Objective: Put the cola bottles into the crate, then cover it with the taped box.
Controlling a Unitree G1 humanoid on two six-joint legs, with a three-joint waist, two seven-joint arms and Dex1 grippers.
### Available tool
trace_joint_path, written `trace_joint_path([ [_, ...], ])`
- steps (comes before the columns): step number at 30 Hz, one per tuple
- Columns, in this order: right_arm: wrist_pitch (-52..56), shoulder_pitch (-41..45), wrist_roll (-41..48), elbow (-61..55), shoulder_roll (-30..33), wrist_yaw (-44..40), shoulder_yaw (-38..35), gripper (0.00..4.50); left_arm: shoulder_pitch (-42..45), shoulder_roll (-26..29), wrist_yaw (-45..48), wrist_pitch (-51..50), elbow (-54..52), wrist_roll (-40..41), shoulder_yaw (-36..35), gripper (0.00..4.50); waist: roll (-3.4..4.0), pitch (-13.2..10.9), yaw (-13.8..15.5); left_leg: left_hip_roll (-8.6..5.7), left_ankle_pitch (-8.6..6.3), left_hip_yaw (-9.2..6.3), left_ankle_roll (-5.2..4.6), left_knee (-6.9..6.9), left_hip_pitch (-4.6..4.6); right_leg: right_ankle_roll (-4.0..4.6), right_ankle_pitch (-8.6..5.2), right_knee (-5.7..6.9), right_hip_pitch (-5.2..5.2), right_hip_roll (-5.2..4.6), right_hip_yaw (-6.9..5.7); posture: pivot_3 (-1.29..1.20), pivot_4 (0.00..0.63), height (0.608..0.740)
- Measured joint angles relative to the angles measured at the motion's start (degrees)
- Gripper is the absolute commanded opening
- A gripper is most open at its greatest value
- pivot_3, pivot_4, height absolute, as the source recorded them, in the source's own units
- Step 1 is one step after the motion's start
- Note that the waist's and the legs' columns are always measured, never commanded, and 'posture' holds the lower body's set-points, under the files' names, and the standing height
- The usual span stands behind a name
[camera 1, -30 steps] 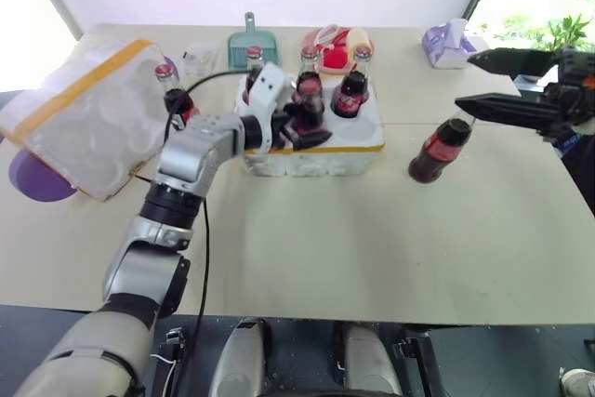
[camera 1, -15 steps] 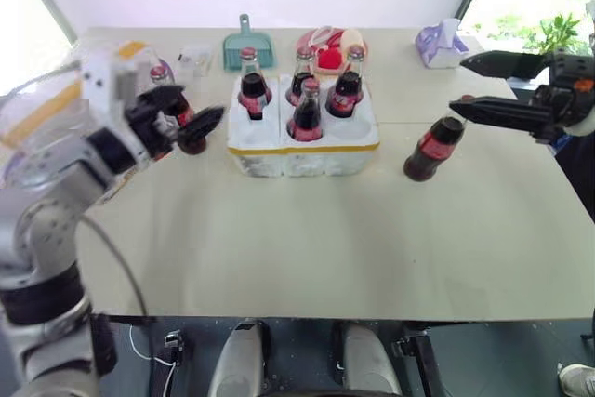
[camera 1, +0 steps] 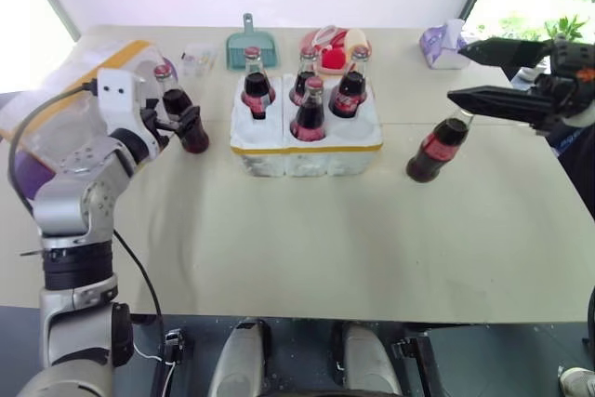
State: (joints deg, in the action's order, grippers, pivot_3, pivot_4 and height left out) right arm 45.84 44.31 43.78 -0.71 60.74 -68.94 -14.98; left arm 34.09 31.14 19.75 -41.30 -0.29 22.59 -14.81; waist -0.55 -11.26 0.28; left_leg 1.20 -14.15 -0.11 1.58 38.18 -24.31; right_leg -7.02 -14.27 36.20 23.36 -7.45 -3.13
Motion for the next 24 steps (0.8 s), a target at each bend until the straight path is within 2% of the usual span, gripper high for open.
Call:
trace_joint_path([
  [10, 0.02, -0.12, -0.02, 0.1, -0.86, 1.09, 0.05, 4.5, 4.42, -1.66, 1.73, 9.71, 17.58, -5.62, 3.59, 4.49, -0.01, 0.0, 0.6, 0.0, 0.0, 0.01, 0.0, 0.04, -0.05, -0.01, 0.0, -0.01, -0.02, -0.01, -0.02, 0.0, 0.15, 0.736],
  [13, 0.03, -0.12, -0.03, 0.1, -0.87, 1.28, 0.06, 4.5, 5.22, -2.4, 2.69, 11.78, 20.14, -6.36, 4.6, 3.78, -0.01, 0.0, 0.43, 0.0, 0.0, 0.01, 0.0, 0.03, -0.05, -0.01, 0.01, 0.0, 0.0, -0.01, -0.02, 0.0, 0.15, 0.736],
  [14, 0.09, -0.12, -0.03, 0.09, -0.86, 1.39, 0.05, 4.5, 5.59, -2.54, 3.02, 13.05, 21.36, -6.66, 4.58, 3.26, -0.01, 0.0, 0.38, 0.0, 0.0, 0.0, 0.01, 0.02, -0.05, -0.01, 0.01, 0.0, 0.01, 0.0, -0.02, 0.0, 0.15, 0.736],
  [15, 0.09, -0.19, -0.02, 0.06, -0.85, 1.49, 0.05, 4.5, 5.65, -2.41, 3.66, 13.39, 21.5, -6.69, 4.51, 2.83, -0.01, 0.0, 0.35, 0.0, 0.0, 0.01, 0.0, 0.02, -0.05, -0.01, 0.01, 0.0, 0.01, 0.0, -0.02, 0.0, 0.15, 0.736],
  [16, 0.11, -0.32, -0.02, 0.02, -0.85, 1.55, 0.05, 4.5, 5.62, -2.42, 4.06, 13.39, 21.49, -6.64, 4.51, 2.74, -0.02, 0.0, 0.36, 0.0, 0.0, 0.01, 0.01, 0.02, -0.05, -0.01, 0.01, 0.0, 0.01, -0.01, -0.02, 0.0, 0.15, 0.736],
  [20, 0.39, -0.81, 0.08, -0.21, -0.83, 1.67, 0.03, 4.5, 3.48, -0.48, 5.43, 9.99, 17.67, -4.84, 3.27, 2.74, -0.06, -0.03, 0.19, 0.01, 0.0, 0.01, 0.0, 0.01, -0.09, -0.01, 0.01, -0.01, 0.07, 0.0, -0.01, 0.0, 0.15, 0.736],
  [24, 0.66, -2.16, 0.21, -0.33, -0.66, 1.78, -0.5, 4.5, 0.21, 5.83, 8.96, -3.33, 6.59, 4.38, -2.67, 2.74, -0.35, -0.2, -0.11, 0.07, 0.0, 0.0, 0.01, -0.01, -0.19, -0.01, 0.0, 0.0, 0.17, 0.02, -0.02, 0.0, 0.15, 0.736],
])
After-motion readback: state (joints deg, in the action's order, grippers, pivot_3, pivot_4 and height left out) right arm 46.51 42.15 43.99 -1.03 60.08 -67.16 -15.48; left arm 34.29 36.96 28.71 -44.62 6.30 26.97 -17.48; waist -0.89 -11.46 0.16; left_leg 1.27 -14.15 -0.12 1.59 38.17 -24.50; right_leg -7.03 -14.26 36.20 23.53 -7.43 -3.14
